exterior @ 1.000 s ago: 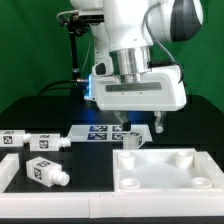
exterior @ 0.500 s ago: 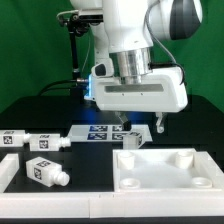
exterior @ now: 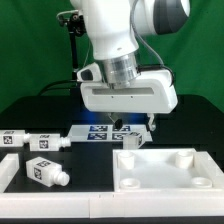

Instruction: Assemble one leg

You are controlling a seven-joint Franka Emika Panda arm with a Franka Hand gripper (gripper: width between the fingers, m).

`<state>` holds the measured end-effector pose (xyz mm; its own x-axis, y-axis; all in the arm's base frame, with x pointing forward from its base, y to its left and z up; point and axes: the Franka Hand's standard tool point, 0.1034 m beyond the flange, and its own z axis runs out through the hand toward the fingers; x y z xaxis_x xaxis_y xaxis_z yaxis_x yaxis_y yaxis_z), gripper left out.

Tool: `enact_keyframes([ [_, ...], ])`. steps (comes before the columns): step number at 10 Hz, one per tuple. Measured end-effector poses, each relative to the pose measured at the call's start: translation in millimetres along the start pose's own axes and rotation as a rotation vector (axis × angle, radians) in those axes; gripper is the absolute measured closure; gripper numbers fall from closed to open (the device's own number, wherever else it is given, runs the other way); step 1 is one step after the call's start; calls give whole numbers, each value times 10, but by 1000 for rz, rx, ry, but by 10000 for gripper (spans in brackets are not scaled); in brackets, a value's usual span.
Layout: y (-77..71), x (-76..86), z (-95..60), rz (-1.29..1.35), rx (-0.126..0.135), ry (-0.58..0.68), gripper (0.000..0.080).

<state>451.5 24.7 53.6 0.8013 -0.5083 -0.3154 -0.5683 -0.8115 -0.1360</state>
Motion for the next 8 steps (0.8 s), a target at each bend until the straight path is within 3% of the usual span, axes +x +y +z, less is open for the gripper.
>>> enact_keyframes([
  [2, 120, 49, 27, -44, 21, -212, 150],
  [3, 128, 117, 37, -28, 28, -300, 150],
  [5, 115, 100, 115, -4, 32, -490, 150],
  [8, 127, 105, 161, 2, 30, -519, 150],
])
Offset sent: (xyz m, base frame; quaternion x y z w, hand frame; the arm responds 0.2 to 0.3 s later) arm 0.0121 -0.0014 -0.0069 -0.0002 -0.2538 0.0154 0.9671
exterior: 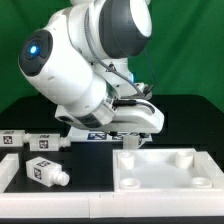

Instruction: Assemble one leg

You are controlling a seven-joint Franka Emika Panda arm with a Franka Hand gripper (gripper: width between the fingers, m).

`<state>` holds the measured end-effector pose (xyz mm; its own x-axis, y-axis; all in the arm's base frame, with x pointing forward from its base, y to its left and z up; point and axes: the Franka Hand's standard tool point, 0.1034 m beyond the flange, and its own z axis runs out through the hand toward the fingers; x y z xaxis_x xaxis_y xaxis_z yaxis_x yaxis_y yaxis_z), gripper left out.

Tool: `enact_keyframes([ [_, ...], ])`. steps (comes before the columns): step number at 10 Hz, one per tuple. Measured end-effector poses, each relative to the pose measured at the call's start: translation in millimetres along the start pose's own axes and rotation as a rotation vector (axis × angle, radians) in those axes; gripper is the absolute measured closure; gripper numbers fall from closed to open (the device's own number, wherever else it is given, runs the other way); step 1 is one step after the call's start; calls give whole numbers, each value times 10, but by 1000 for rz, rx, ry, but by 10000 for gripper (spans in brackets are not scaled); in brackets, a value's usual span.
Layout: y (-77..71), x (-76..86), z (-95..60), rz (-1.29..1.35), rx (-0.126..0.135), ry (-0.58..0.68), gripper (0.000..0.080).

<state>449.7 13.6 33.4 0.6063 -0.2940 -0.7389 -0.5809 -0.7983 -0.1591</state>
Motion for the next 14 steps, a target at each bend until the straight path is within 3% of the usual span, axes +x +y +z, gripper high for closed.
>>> enact_keyframes([
  [4, 152, -82, 368, 36, -19, -141, 150],
  [7, 164, -83, 392, 38, -20, -146, 150],
  [9, 165, -83, 393, 38, -20, -146, 414],
  [10, 165, -83, 393, 38, -20, -146, 414],
  [11, 165, -83, 393, 38, -20, -146, 515],
  [14, 151, -89, 386, 36, -21, -145, 515],
])
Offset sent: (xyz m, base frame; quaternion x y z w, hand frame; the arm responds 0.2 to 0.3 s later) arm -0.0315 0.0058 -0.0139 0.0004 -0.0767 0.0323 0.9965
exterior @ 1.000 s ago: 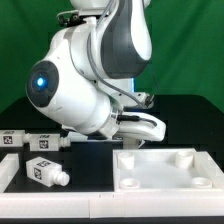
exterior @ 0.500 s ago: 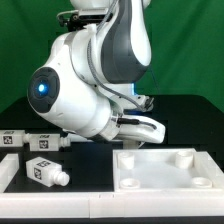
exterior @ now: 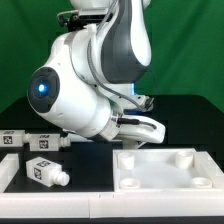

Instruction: Assemble one leg

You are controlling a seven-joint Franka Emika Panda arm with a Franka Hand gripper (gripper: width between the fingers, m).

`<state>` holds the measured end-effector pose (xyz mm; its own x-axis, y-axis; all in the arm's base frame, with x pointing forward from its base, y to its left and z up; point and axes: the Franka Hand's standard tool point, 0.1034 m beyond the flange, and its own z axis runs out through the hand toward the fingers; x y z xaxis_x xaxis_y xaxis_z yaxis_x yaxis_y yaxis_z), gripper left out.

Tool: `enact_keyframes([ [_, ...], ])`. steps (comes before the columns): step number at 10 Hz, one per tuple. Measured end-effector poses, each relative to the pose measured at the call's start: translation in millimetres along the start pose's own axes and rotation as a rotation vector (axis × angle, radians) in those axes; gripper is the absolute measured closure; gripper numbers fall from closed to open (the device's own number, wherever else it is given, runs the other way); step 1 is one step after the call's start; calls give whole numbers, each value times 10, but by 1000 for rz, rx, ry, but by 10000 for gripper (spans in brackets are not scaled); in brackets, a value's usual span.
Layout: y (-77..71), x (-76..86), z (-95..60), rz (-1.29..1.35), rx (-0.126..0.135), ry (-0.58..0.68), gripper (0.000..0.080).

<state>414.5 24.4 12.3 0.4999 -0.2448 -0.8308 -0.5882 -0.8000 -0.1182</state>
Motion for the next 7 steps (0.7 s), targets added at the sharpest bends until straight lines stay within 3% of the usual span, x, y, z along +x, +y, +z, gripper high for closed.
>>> enact_keyframes([
  [1, -113, -97, -93, -18, -3, 10, 515],
  [3, -461, -434, -506, -94, 10, 129, 515],
  [4, -596, -526, -660, -136, 11, 178, 514],
  [5, -723, -551, -806, -184, 11, 232, 514],
  [6, -823, -466, -911, -202, 16, 338, 514],
  [7, -828, -448, -920, -203, 19, 425, 514],
])
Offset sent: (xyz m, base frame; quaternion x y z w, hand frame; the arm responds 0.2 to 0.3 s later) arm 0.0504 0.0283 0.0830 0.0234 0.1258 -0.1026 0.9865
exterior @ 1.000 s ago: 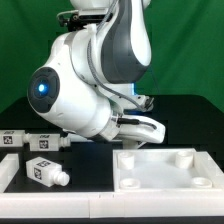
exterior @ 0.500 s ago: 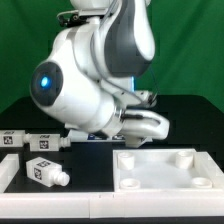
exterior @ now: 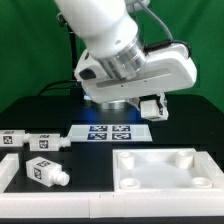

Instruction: Assemble one leg

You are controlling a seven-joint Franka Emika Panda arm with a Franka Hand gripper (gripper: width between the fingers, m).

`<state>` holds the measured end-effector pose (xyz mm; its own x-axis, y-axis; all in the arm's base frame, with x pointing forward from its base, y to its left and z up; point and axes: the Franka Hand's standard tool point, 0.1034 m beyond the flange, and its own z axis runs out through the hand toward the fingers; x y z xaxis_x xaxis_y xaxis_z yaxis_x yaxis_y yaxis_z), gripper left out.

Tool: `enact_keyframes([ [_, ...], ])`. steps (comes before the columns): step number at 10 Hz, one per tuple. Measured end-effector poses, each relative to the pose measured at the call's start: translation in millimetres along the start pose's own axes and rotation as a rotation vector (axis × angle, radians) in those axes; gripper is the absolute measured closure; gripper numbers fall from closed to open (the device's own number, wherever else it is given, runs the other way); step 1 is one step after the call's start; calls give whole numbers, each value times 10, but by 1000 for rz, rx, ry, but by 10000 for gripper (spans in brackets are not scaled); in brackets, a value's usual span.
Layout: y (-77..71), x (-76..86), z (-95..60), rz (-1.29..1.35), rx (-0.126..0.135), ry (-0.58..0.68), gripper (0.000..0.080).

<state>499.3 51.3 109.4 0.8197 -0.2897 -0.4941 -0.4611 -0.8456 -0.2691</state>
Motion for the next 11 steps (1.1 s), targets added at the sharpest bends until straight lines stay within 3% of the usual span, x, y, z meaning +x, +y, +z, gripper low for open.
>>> enact_keyframes([
  [3, -5, 50, -44, -22, -22, 225, 514],
  [4, -65, 60, -154, -80, -72, 266, 514],
  [6, -403, 284, -458, -236, -160, 466, 514],
  [7, -554, 323, -499, -252, -168, 534, 514],
  [8, -638, 353, -526, -253, -149, 624, 514],
  [11, -621, 373, -510, -291, -124, 844, 514],
])
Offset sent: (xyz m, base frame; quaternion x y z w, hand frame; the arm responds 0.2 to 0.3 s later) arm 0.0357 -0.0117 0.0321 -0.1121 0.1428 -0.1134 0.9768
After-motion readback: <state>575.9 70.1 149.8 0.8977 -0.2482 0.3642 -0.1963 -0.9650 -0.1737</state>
